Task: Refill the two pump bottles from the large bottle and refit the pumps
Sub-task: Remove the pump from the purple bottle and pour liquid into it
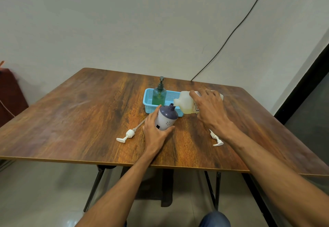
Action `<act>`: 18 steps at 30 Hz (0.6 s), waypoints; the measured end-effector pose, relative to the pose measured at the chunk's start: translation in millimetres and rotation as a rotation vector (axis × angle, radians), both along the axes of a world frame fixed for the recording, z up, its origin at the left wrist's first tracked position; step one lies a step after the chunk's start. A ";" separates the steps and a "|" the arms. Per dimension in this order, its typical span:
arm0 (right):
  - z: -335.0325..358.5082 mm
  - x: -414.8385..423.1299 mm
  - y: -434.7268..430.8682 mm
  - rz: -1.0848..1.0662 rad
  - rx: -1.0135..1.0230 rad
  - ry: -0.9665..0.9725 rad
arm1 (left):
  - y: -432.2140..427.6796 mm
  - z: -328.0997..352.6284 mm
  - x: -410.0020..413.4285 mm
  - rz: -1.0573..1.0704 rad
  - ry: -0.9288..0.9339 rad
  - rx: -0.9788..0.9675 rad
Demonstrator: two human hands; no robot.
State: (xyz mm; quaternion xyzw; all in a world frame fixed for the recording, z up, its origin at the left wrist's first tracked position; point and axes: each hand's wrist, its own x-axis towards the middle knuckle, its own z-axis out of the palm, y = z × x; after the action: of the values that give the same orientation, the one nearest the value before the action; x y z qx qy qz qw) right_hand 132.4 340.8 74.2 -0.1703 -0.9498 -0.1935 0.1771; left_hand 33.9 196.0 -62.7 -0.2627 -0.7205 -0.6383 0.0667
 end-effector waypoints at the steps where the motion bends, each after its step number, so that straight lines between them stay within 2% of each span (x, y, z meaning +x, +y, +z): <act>1: 0.0 0.0 -0.2 -0.001 0.001 0.000 | 0.1 -0.2 0.0 0.000 0.001 0.003; 18: 3.9 -1.3 -2.2 -0.018 0.044 -0.033 | -0.5 -1.3 -0.8 -0.004 -0.001 0.000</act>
State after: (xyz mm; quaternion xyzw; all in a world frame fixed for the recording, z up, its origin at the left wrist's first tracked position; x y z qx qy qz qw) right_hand 131.1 338.6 78.0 -0.1716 -0.9466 -0.2189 0.1633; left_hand 33.1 195.5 -64.0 -0.2640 -0.7199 -0.6386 0.0651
